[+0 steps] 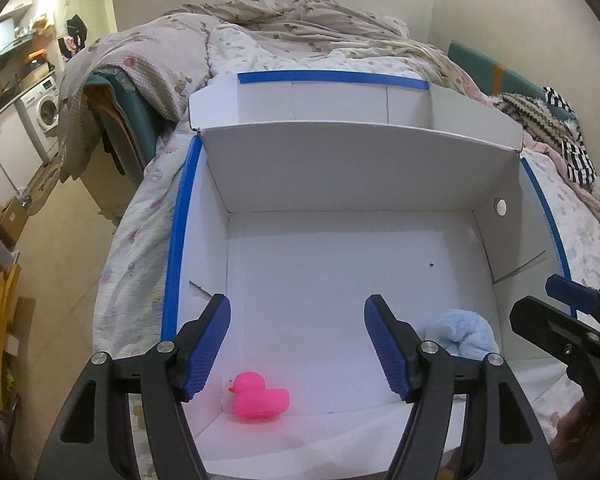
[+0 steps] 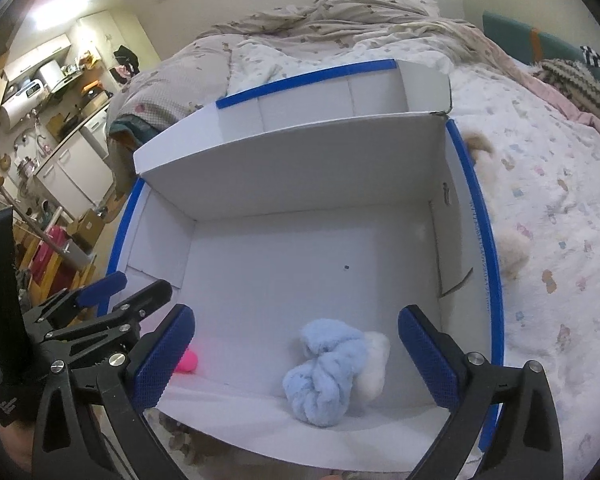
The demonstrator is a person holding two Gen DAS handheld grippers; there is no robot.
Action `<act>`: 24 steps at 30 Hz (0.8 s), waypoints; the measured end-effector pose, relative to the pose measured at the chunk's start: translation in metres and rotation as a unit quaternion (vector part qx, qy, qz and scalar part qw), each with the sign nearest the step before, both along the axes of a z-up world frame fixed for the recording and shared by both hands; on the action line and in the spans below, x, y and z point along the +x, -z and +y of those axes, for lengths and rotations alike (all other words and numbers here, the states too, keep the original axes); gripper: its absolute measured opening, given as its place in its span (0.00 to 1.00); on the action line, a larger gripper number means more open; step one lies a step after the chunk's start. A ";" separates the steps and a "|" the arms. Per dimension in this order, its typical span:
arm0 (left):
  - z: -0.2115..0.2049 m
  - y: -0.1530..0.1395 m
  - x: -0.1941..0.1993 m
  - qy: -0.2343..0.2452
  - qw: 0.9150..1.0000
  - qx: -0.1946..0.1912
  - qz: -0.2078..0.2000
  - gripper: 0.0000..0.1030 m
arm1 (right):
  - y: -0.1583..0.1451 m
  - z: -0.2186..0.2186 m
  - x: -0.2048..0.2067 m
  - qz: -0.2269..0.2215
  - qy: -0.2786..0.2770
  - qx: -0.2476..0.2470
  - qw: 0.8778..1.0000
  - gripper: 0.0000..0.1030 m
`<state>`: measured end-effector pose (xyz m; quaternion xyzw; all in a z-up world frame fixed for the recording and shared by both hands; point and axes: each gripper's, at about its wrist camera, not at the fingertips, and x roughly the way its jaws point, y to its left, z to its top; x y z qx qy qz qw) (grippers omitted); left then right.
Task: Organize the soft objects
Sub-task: 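Open the left tool dropping the duck while the right tool releases the plush into the box, then withdraw both tools from the box back toward the remaining soft items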
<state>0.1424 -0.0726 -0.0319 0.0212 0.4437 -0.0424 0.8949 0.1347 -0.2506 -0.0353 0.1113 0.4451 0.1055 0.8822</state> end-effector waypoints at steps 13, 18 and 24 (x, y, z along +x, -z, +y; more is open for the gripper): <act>0.014 -0.015 -0.018 -0.019 1.000 -0.005 -0.008 0.66 | -0.016 0.001 -0.014 -0.018 0.009 -0.006 1.000 1.00; 0.024 -0.023 -0.028 -0.029 0.999 -0.014 -0.007 0.69 | -0.023 0.003 -0.021 -0.025 0.007 -0.004 1.000 1.00; 0.034 -0.030 -0.043 -0.036 0.999 -0.007 -0.013 0.73 | -0.022 0.003 -0.029 -0.017 0.003 -0.001 1.000 1.00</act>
